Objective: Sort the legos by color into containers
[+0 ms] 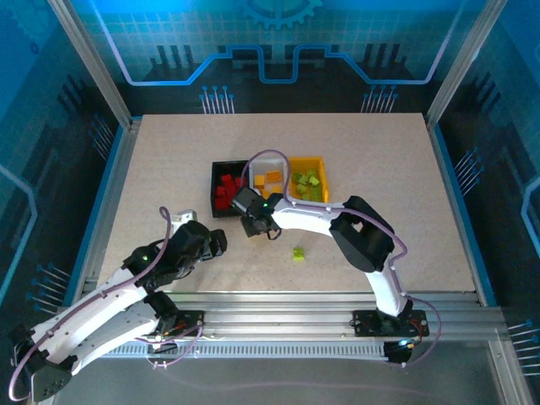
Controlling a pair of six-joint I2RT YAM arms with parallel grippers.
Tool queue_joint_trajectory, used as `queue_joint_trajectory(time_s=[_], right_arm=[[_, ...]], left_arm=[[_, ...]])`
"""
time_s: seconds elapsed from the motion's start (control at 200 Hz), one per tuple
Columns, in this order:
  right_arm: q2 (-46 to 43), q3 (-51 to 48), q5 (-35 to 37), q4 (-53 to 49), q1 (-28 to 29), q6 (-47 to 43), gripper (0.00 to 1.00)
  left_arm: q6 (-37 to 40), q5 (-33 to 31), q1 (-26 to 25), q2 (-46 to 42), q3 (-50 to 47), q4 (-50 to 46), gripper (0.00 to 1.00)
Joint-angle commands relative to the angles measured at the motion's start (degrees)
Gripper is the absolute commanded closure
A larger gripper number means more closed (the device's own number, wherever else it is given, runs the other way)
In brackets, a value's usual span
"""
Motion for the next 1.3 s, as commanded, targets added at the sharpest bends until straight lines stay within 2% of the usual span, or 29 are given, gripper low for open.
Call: queue_joint_trajectory(time_s=[0.0, 0.15, 0.28, 0.355, 0.48, 0.63, 0.695, 0.785, 0.845, 1.001, 1.181, 1.296], right_arm=[[0.1, 0.9, 1.6, -1.0, -0.3, 0.2, 0.57], [-6.7, -2.6, 1.5, 0.1, 0.7, -0.9, 0.69], [-15.9, -7.6, 1.9, 1.5, 0.9, -1.2, 0.70], [-18.4, -7.1, 3.1, 0.5, -0.5, -2.1, 0.70], [-15.2, -0.7, 1.9, -2.6, -5.0, -3.4, 0.70], [-7.0, 7.6, -0.2, -5.3, -10.1, -3.6, 0.68], [-5.0, 9.9, -1.2, -5.4, -11.4, -3.7, 0.63], [-6.2, 9.7, -4.5, -2.7, -12.0, -5.2, 0.41], [-9.3, 7.6, -4.9, -0.7, -11.0, -7.1, 0.33], [-18.0, -0.1, -1.7, -4.0, -8.6, -5.3, 0.26], [-28.2, -18.7, -2.7, -9.9, -5.9, 2.9, 0.23], [-31.5, -27.9, -3.8, -12.5, -2.4, 7.6, 0.22]], left_arm=[[0.5, -0.9, 0.5, -0.6, -0.1, -1.6, 0.01], [0.5, -0.9, 0.5, -0.6, 0.0, -1.4, 0.01], [0.4, -0.7, 0.5, -0.6, 0.1, -0.8, 0.01], [0.4, -0.8, 0.5, -0.5, 0.1, -0.4, 0.01], [0.2, -1.2, 0.6, -0.5, 0.0, -0.3, 0.01], [-0.3, -0.8, 0.6, -0.5, -0.1, -0.6, 0.01], [-0.4, -0.6, 0.7, -0.5, 0.0, -0.8, 0.01], [-0.4, -0.5, 0.7, -0.5, 0.1, -1.0, 0.01], [-0.4, -0.6, 0.7, -0.5, 0.1, -1.1, 0.01], [-0.4, -0.4, 0.8, -0.4, -0.6, 1.0, 0.01], [0.2, -0.2, 1.2, 0.4, -1.5, 3.3, 0.01], [0.1, 0.4, 1.7, 1.8, -2.1, 4.5, 0.01]])
